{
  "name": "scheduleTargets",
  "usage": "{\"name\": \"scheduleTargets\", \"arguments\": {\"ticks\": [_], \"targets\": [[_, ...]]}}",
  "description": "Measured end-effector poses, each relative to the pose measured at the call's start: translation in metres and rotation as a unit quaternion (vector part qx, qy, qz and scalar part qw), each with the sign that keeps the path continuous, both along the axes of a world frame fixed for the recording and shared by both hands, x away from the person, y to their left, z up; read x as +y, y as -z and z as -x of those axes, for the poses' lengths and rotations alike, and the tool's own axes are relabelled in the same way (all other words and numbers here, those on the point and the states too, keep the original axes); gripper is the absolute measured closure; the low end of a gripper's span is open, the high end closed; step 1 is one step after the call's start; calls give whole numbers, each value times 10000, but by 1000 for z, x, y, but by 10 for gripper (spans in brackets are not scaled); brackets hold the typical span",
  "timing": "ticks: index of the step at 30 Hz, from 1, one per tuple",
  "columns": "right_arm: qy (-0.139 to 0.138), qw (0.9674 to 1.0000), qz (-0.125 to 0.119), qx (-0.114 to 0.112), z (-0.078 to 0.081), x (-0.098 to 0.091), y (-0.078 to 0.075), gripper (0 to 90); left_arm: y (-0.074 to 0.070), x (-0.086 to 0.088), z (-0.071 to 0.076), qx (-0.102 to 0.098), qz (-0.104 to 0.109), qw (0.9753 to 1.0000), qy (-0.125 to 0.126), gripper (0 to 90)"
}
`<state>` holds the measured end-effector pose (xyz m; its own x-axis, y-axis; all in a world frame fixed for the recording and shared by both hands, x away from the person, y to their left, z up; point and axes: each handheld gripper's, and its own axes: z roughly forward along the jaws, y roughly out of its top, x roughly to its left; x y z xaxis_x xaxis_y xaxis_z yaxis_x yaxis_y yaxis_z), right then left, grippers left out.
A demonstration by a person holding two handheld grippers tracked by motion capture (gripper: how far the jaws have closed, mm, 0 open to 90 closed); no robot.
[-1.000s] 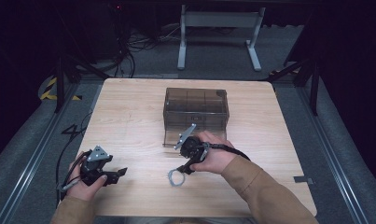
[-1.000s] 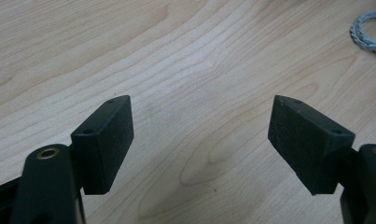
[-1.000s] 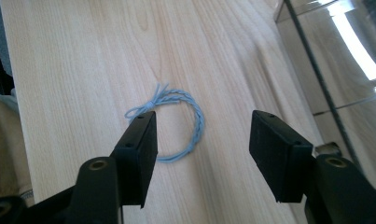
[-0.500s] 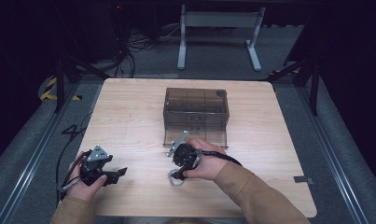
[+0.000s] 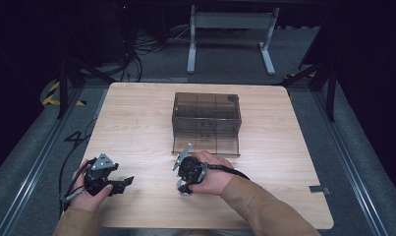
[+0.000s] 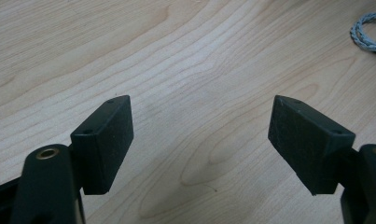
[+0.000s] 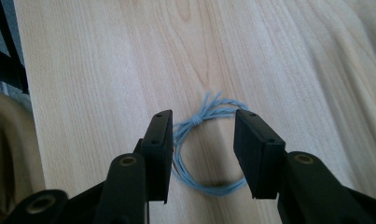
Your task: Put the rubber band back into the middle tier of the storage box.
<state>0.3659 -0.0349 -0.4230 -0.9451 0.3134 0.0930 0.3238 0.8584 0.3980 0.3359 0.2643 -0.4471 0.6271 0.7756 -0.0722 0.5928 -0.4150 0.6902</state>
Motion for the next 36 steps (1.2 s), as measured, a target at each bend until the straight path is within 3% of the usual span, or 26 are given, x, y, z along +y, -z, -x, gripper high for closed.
{"name": "scheduleTargets", "arguments": {"ticks": [12, 30, 36], "targets": [[8, 10000, -1, 8, 6, 9, 12, 588, -1, -1, 1, -21, 7, 10000, 0, 230], [-79, 9992, 248, -318, 10, 15, 16, 649, -1, -1, 0, -10, -9, 10000, 13, 229], [-57, 9985, 341, -427, 14, 18, 16, 706, 0, -1, 1, 1, 17, 10000, 8, 228]]}}
